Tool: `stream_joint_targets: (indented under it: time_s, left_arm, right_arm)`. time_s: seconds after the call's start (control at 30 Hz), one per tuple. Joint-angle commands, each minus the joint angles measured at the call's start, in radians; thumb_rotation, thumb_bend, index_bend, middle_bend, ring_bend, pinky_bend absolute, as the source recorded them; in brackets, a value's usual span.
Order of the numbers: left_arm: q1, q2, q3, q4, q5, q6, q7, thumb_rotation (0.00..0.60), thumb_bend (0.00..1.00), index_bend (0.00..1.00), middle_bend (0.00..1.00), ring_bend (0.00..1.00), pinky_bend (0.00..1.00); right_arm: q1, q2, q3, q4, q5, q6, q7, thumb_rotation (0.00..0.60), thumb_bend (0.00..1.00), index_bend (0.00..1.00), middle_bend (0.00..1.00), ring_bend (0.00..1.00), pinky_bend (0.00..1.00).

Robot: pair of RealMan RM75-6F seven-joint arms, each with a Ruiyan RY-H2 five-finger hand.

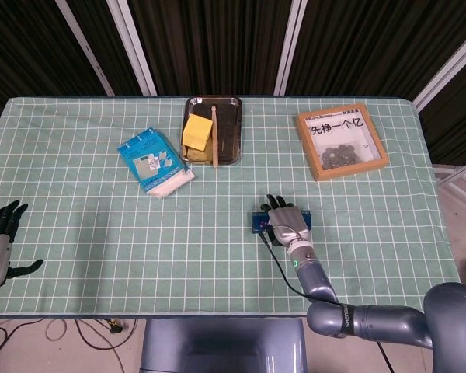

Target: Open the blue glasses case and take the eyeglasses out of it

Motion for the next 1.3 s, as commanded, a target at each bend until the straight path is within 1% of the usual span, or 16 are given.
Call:
stream_joint_targets:
  time_s: [0.03,0.13,0.23,0.27,0.33,0.67,0.9,1.03,1.2,1.3]
  left_arm:
    - [0.000,0.000,0.000,0.001,0.000,0.001,0.000,0.600,0.05,0.00,0.00,0.00,0.00]
    - [0.000,0.000,0.000,-0.001,-0.001,0.000,0.000,0.600,0.05,0.00,0.00,0.00,0.00]
    - [0.000,0.001,-0.001,-0.001,-0.002,-0.001,-0.001,0.600,0.05,0.00,0.00,0.00,0.00]
    - [0.000,0.001,-0.001,-0.001,-0.002,0.000,-0.002,0.600,0.05,0.00,0.00,0.00,0.00]
    - [0.000,0.001,0.000,-0.001,-0.001,0.000,-0.002,0.600,0.05,0.00,0.00,0.00,0.00]
    - [0.001,0.002,0.000,-0.003,-0.002,0.001,-0.002,0.600,0.05,0.00,0.00,0.00,0.00]
    - [0.002,0.001,-0.001,-0.004,-0.001,0.004,-0.002,0.600,0.05,0.00,0.00,0.00,0.00]
    - [0.001,0.002,0.000,-0.004,-0.002,0.000,-0.001,0.600,0.05,0.00,0.00,0.00,0.00]
    - [0.001,0.001,0.001,-0.004,-0.002,0.000,0.000,0.600,0.05,0.00,0.00,0.00,0.00]
    - [0.002,0.002,-0.001,-0.003,-0.002,0.003,-0.001,0.600,0.05,0.00,0.00,0.00,0.00]
  right_arm:
    - [0.001,0.000,0.000,-0.001,0.002,-0.001,0.001,0.600,0.60,0.20,0.01,0.00,0.23]
    - [0.001,0.001,0.001,-0.004,0.003,-0.003,0.005,0.600,0.71,0.23,0.01,0.00,0.23]
    - [0.001,0.002,0.000,-0.007,0.001,-0.003,0.008,0.600,0.79,0.23,0.01,0.00,0.23]
    - [0.001,0.002,-0.001,-0.008,0.001,-0.003,0.008,0.600,0.82,0.23,0.01,0.00,0.23]
    - [0.001,0.003,-0.002,-0.011,0.004,-0.004,0.009,0.600,0.83,0.23,0.01,0.00,0.23]
    - [0.009,0.005,0.000,0.008,0.029,-0.019,0.007,0.600,0.82,0.23,0.01,0.00,0.23]
    - [0.033,-0.004,0.021,0.054,0.040,-0.035,0.004,0.600,0.81,0.23,0.01,0.00,0.23]
    - [0.052,-0.008,0.040,0.079,0.041,-0.037,-0.003,0.600,0.77,0.22,0.01,0.00,0.23]
    - [0.083,-0.022,0.066,0.150,0.045,-0.046,-0.015,0.600,0.65,0.14,0.00,0.00,0.23]
    - [0.088,-0.019,0.085,0.157,0.033,-0.040,0.001,0.600,0.60,0.11,0.00,0.00,0.23]
